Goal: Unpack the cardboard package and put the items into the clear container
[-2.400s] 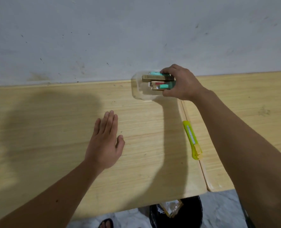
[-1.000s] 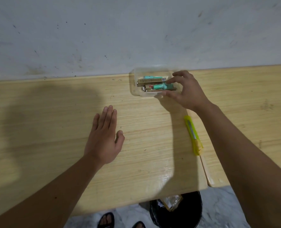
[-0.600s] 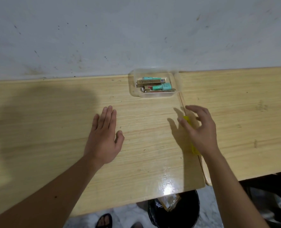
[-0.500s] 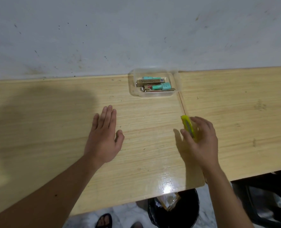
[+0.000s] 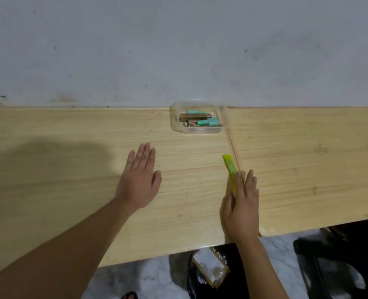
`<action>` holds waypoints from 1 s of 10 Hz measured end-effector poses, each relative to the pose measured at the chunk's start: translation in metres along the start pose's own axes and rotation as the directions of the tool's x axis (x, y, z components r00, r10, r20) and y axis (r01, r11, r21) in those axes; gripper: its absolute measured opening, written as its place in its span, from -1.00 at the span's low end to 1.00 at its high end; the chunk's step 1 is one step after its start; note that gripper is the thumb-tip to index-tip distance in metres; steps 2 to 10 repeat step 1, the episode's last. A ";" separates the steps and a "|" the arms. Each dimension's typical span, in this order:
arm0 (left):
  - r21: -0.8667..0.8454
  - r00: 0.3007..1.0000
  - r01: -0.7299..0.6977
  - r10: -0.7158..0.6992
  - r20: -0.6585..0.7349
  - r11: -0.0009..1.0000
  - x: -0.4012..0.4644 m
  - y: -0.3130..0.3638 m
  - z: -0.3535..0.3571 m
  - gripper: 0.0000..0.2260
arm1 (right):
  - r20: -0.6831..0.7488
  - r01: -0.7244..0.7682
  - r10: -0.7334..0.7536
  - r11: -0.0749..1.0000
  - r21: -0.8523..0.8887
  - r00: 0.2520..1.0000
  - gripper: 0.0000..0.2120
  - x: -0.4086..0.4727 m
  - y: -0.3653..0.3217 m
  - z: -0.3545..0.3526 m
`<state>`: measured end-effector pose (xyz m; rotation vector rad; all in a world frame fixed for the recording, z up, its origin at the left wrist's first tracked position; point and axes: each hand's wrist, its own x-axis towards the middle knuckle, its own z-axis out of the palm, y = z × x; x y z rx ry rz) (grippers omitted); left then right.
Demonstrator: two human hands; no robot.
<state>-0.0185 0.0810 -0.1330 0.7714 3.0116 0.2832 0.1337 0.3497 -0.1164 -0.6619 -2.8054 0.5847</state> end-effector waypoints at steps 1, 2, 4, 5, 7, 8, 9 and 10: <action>-0.014 0.998 0.000 0.001 0.064 1.000 -0.014 0.007 -0.007 -0.35 | 0.021 -0.019 0.019 1.000 0.003 1.000 -0.38 -0.022 -0.011 -0.005; -0.014 0.998 0.000 0.001 0.064 1.000 -0.014 0.007 -0.007 -0.35 | 0.021 -0.019 0.019 1.000 0.003 1.000 -0.38 -0.022 -0.011 -0.005; -0.014 0.998 0.000 0.001 0.064 1.000 -0.014 0.007 -0.007 -0.35 | 0.021 -0.019 0.019 1.000 0.003 1.000 -0.38 -0.022 -0.011 -0.005; -0.014 0.998 0.000 0.001 0.064 1.000 -0.014 0.007 -0.007 -0.35 | 0.021 -0.019 0.019 1.000 0.003 1.000 -0.38 -0.022 -0.011 -0.005; -0.014 0.998 0.000 0.001 0.064 1.000 -0.014 0.007 -0.007 -0.35 | 0.021 -0.019 0.019 1.000 0.003 1.000 -0.38 -0.022 -0.011 -0.005; -0.014 0.998 0.000 0.001 0.064 1.000 -0.014 0.007 -0.007 -0.35 | 0.021 -0.019 0.019 1.000 0.003 1.000 -0.38 -0.022 -0.011 -0.005; -0.014 0.998 0.000 0.001 0.064 1.000 -0.014 0.007 -0.007 -0.35 | 0.021 -0.019 0.019 1.000 0.003 1.000 -0.38 -0.022 -0.011 -0.005; -0.014 0.998 0.000 0.001 0.064 1.000 -0.014 0.007 -0.007 -0.35 | 0.021 -0.019 0.019 1.000 0.003 1.000 -0.38 -0.022 -0.011 -0.005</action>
